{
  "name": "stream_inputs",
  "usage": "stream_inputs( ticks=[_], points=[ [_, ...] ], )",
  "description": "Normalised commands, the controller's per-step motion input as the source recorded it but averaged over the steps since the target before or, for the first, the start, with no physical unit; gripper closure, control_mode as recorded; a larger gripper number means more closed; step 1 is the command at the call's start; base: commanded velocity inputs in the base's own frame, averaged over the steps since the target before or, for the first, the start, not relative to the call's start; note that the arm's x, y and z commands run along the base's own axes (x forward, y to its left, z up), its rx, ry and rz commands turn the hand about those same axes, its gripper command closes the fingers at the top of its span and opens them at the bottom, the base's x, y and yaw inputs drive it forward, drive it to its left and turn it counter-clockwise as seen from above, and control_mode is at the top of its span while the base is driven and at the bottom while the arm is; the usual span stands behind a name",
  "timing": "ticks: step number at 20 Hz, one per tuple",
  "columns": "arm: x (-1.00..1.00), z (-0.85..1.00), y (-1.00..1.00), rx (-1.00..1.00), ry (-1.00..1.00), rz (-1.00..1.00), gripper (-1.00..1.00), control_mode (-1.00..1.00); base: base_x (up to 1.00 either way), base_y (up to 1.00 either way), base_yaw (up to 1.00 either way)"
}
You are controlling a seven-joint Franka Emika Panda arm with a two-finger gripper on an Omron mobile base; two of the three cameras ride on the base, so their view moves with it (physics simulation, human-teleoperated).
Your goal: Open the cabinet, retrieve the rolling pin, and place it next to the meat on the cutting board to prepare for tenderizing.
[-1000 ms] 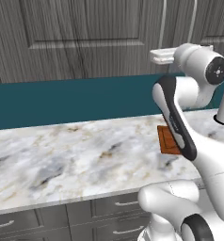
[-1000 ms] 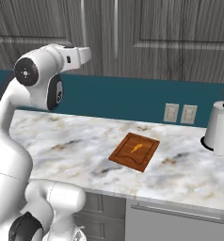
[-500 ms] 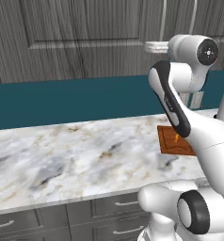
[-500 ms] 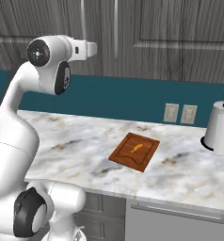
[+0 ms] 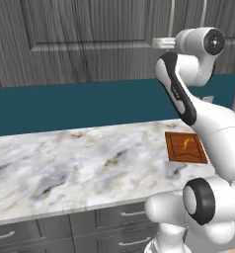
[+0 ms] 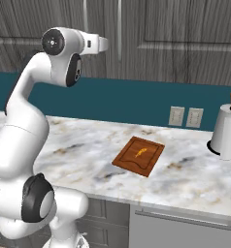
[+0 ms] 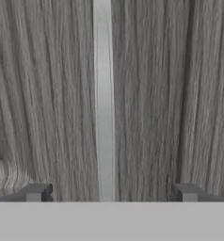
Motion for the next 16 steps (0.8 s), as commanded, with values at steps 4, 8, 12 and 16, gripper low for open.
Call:
stream_inputs(
  ticks=[4,8,12,16],
  points=[
    [0.37,0.0,0.0,-0.03,0.01,0.0,-1.0,-1.0,0.0,0.0,0.0],
    [0.39,0.0,0.0,-0.03,0.0,0.0,-1.0,-1.0,0.0,0.0,0.0],
    [0.43,0.0,0.04,-0.01,0.0,0.0,1.0,-1.0,0.0,0.0,0.0],
    [0.4,0.0,0.1,0.0,0.0,0.0,1.0,-1.0,0.0,0.0,0.0]
  ],
)
